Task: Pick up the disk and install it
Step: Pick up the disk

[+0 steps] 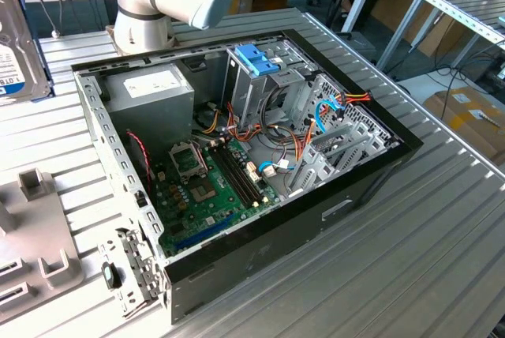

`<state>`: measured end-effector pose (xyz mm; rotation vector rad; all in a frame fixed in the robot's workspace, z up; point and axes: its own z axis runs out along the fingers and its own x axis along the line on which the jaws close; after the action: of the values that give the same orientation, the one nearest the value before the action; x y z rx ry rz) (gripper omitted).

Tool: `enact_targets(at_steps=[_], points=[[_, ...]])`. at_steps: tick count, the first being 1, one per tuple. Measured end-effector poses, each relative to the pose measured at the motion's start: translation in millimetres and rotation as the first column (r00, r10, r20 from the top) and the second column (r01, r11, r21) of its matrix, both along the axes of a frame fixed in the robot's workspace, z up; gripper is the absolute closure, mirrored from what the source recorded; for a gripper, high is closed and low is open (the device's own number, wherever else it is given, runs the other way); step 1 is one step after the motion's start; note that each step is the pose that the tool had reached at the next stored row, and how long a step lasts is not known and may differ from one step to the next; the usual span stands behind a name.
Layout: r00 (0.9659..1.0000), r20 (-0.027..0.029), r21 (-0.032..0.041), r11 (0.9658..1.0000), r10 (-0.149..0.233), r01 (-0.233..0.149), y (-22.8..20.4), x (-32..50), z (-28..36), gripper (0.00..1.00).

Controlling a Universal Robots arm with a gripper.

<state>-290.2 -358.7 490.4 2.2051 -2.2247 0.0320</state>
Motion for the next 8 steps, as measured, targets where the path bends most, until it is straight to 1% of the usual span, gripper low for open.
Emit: enact_targets(at_steps=[4,8], points=[[1.0000,0.0000,0.0000,1.0000,0.000,0.000,0.5,18.6,0.0,0.65],[1.0000,0.0001,0.0001,1.0000,0.000,0.000,0.7,29.4,-0.1,0.65]])
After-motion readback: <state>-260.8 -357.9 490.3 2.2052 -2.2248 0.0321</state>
